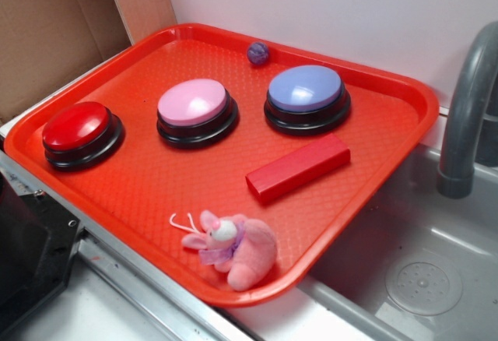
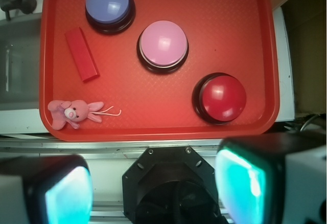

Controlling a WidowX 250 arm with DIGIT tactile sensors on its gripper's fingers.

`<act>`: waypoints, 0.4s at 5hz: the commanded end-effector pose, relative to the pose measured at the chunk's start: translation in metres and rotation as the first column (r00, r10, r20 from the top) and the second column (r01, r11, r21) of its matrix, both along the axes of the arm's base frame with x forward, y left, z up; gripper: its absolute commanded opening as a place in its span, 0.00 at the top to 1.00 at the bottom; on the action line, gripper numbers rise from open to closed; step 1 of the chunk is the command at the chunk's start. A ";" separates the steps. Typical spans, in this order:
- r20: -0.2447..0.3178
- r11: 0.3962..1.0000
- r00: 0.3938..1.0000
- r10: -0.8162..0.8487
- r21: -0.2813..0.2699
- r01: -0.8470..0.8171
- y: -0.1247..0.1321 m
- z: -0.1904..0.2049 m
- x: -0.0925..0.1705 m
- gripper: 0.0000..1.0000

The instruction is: Push the red button.

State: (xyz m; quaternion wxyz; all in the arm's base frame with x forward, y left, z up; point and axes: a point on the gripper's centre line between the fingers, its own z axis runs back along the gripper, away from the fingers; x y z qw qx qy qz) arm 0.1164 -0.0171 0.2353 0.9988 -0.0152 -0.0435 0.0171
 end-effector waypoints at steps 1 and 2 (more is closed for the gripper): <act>0.000 1.000 1.000 0.000 0.000 0.000 0.000 0.000 0.000 0.00; -0.115 0.985 0.979 0.167 0.060 -0.161 0.050 -0.045 0.002 0.00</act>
